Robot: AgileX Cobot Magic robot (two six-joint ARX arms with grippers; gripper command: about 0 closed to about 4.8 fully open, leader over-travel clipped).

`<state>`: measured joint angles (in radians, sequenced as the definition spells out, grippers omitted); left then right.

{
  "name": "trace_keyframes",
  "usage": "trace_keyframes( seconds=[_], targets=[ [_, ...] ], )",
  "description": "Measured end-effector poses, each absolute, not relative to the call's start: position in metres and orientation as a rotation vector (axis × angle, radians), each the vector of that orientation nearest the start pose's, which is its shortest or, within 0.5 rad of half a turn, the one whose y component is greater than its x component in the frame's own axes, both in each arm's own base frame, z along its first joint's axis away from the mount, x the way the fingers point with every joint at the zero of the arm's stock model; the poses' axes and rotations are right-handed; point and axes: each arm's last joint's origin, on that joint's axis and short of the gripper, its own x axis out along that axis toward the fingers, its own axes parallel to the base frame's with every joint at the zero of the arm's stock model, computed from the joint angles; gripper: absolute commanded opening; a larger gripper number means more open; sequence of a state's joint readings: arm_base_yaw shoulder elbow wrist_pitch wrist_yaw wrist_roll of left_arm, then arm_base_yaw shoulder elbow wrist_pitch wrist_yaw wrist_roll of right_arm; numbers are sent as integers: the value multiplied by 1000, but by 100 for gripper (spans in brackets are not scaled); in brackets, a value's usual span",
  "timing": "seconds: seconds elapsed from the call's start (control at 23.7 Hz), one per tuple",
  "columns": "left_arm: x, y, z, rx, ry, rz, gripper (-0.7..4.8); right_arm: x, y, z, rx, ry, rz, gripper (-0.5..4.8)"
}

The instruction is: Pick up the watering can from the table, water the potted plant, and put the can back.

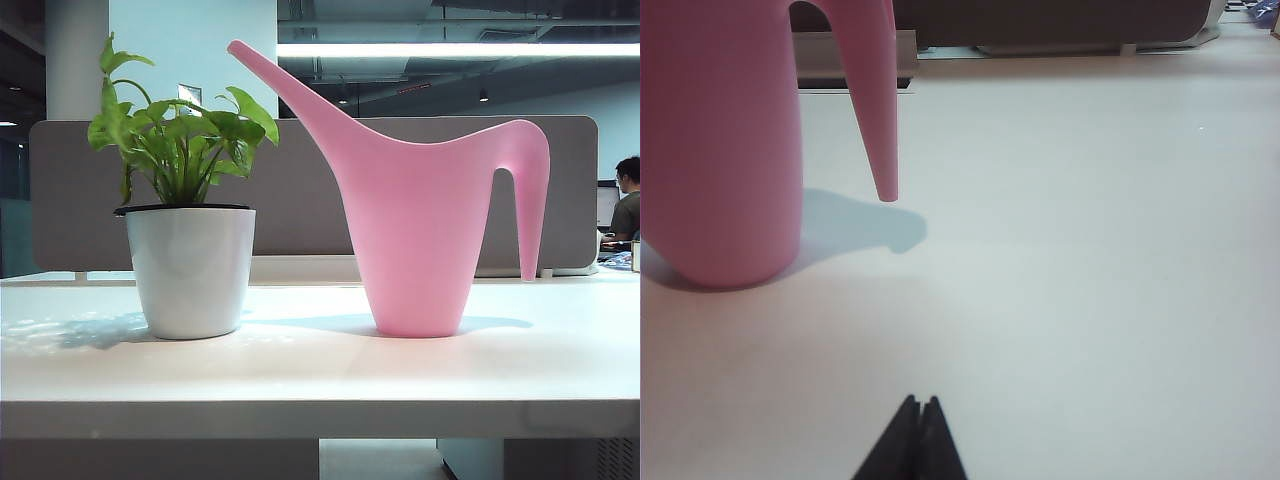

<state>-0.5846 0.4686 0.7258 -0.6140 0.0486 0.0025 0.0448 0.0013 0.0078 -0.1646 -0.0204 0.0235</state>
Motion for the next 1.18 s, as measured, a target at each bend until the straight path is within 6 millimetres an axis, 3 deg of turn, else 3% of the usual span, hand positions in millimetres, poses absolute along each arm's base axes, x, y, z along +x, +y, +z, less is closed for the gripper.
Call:
trace_keyframes(
  seconds=[1.01, 1.14, 1.18],
  targets=[
    [80, -54, 309, 97, 347, -623, 3, 96, 5, 152, 22, 145, 62, -6],
    [80, -54, 309, 97, 347, -623, 3, 96, 5, 170, 23, 9, 82, -6],
    [80, -54, 309, 97, 347, -623, 3, 89, 5, 207, 25, -190, 67, -6]
  ],
)
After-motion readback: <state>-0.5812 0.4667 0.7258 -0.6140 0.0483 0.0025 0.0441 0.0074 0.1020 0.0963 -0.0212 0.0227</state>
